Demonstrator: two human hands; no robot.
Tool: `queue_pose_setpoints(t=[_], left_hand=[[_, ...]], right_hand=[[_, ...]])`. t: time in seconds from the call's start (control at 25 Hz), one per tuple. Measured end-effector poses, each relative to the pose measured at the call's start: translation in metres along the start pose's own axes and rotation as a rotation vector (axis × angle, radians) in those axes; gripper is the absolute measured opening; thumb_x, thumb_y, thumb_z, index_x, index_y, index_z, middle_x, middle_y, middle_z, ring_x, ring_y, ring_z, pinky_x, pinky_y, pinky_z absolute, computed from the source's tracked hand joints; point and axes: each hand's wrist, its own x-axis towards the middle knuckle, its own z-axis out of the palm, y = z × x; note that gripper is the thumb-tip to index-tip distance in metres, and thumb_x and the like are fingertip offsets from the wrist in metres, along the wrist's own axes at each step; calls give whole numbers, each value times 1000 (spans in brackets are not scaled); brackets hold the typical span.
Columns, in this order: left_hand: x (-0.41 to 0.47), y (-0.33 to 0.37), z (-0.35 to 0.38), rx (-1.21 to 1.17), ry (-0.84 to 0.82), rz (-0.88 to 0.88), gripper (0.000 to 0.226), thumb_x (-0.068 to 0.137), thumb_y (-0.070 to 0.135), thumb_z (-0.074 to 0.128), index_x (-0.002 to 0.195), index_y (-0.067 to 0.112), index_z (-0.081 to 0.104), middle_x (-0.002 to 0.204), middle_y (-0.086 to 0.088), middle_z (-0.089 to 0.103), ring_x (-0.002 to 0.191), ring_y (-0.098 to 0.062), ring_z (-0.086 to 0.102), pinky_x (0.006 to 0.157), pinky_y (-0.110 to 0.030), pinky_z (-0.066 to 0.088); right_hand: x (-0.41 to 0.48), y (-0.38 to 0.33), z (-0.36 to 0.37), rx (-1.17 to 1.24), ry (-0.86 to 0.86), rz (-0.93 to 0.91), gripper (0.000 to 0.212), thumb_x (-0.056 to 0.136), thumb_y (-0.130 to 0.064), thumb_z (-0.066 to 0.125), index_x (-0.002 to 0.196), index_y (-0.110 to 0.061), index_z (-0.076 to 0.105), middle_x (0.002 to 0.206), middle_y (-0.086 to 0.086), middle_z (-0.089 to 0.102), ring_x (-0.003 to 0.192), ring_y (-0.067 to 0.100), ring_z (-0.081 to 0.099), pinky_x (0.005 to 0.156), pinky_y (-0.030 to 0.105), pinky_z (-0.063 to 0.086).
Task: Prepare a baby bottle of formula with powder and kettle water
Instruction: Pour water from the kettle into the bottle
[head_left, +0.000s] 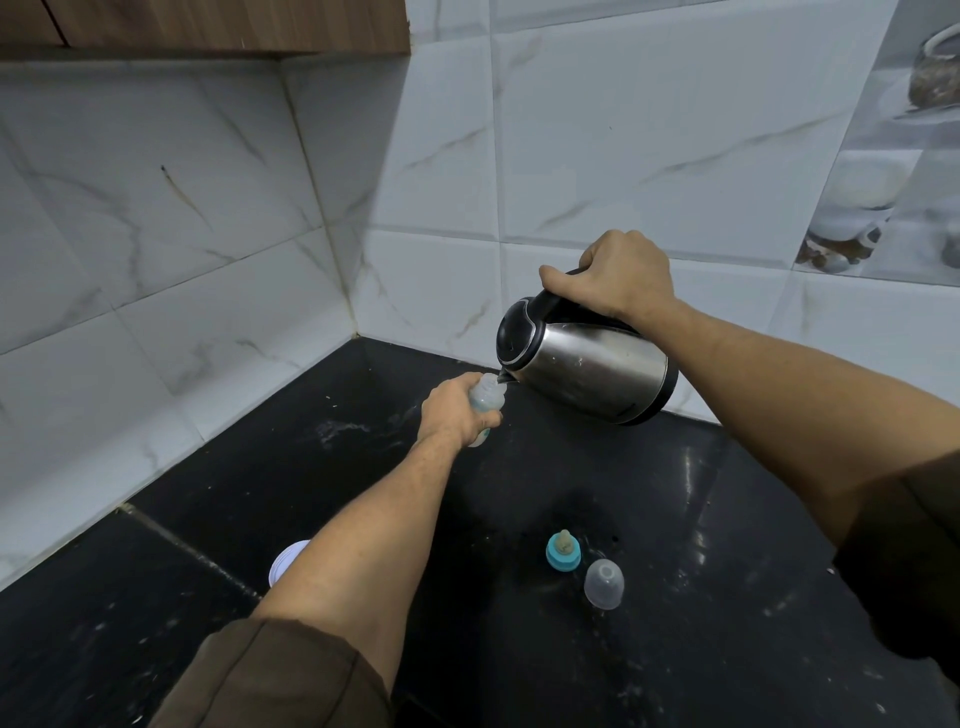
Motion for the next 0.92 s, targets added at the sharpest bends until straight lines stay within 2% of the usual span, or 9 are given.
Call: queue_pose_setpoints(t=[0.92], left_hand=[[1,-1,1,-2,-16,7,63,79,27,85,137,29,63,124,0,70,116,-24,63,102,-41,48]], right_hand=[[-2,2,-2,-27,-1,-3,60,73,-64,60,49,-15,35,45,1,30,50,24,39,50,29,31]])
